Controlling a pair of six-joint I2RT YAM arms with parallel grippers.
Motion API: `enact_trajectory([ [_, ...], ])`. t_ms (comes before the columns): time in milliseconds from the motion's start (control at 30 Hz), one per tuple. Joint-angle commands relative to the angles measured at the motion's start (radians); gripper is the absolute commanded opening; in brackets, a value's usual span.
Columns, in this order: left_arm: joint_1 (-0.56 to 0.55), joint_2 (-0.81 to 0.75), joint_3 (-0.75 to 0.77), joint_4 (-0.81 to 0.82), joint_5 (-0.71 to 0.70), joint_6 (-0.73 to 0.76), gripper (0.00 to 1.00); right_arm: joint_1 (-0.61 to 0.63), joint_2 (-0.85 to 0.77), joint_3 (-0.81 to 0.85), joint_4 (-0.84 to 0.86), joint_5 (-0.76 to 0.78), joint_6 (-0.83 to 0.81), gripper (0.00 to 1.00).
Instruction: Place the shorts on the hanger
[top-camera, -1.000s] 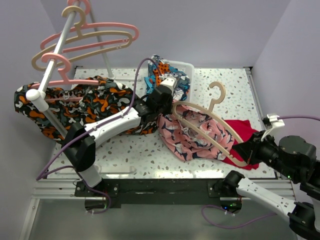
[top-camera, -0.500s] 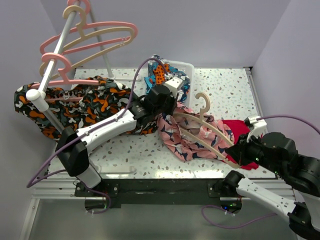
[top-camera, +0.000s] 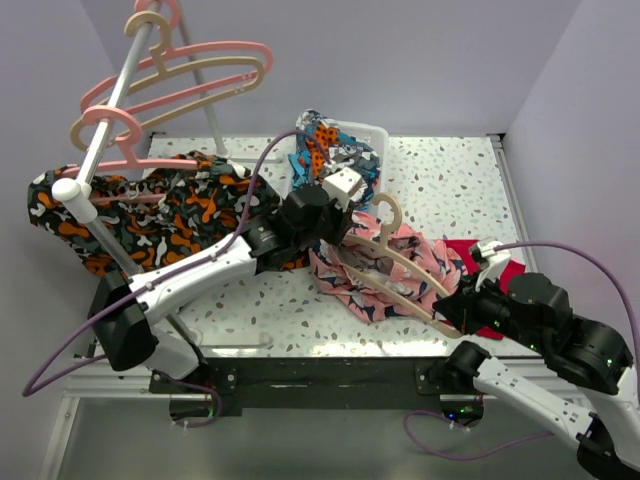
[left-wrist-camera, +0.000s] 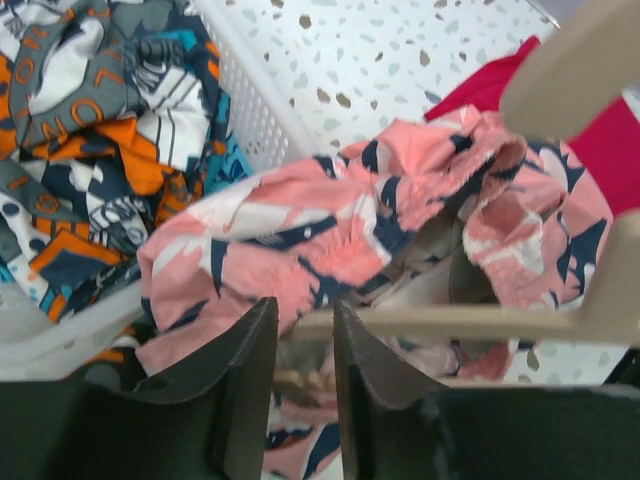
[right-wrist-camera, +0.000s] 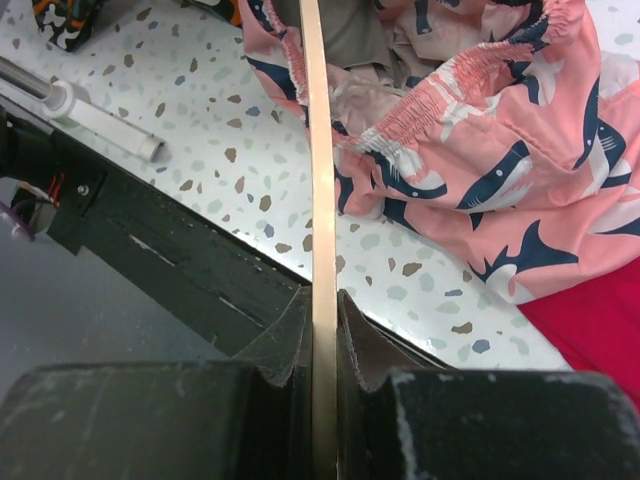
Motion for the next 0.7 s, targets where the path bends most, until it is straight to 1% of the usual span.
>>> enact_trajectory([
  [0, -0.001, -0.135, -0.121, 0.032, 0.045, -0.074, 0.38, 0.000, -0.034, -0.029, 0.104, 0.030, -0.015, 0.00],
  [33, -0.005, -0.168, -0.156, 0.056, 0.071, -0.072, 0.43, 0.000, -0.038, -0.041, 0.110, 0.027, -0.015, 0.00],
  [100, -0.016, -0.202, -0.190, 0.102, 0.129, -0.069, 0.49, 0.000, -0.041, -0.055, 0.119, 0.028, -0.018, 0.00],
  [133, -0.018, -0.226, -0.210, 0.162, 0.156, -0.072, 0.55, 0.000, -0.043, -0.058, 0.121, 0.027, -0.018, 0.00],
  [167, -0.019, -0.231, -0.212, 0.178, 0.195, -0.077, 0.58, 0.000, -0.043, -0.062, 0.122, 0.027, -0.018, 0.00],
  [200, -0.018, -0.231, -0.207, 0.240, 0.213, -0.080, 0.59, -0.001, -0.041, -0.067, 0.122, 0.030, -0.021, 0.00],
  [233, -0.018, -0.218, -0.186, 0.254, 0.230, -0.092, 0.62, 0.000, -0.041, -0.070, 0.122, 0.028, -0.023, 0.00],
  [333, -0.018, -0.167, -0.132, 0.302, 0.290, -0.121, 0.65, 0.000, -0.045, -0.079, 0.130, 0.025, -0.020, 0.00],
  [500, -0.018, -0.100, -0.097, 0.383, 0.304, -0.152, 0.69, 0.000, -0.052, -0.086, 0.145, 0.016, -0.018, 0.00],
  [667, -0.018, -0.046, -0.071, 0.399, 0.348, -0.170, 0.71, 0.000, -0.051, -0.082, 0.148, 0.018, -0.021, 0.00],
])
